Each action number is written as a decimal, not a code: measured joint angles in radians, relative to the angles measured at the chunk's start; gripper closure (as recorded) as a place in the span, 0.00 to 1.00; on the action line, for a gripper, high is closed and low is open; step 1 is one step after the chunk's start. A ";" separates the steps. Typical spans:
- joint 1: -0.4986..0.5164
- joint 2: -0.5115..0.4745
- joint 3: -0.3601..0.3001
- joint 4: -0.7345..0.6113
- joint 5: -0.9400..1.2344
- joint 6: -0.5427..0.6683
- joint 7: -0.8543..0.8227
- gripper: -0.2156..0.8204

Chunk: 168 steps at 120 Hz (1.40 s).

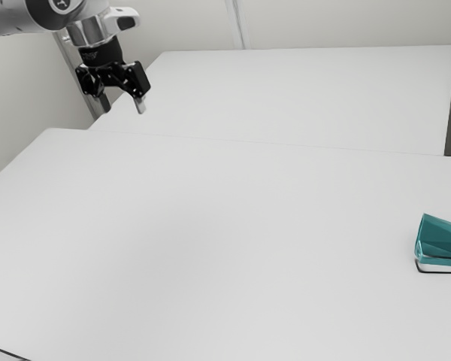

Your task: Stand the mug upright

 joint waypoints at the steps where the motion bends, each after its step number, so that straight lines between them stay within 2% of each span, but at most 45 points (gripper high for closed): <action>1: 0.000 0.000 0.000 0.000 0.000 -0.001 -0.001 0.23; 27: 0.006 0.021 -0.010 0.010 -0.001 -0.016 -0.014 0.23; 45: -0.008 0.054 -0.013 0.014 -0.005 0.026 -0.019 0.23; 76: -0.031 0.081 -0.012 -0.102 -0.157 0.224 0.037 0.23; 113: -0.082 0.093 -0.012 -0.261 -0.455 0.465 0.212 0.24; 168: -0.226 0.214 -0.012 -0.299 -0.745 0.654 0.423 0.25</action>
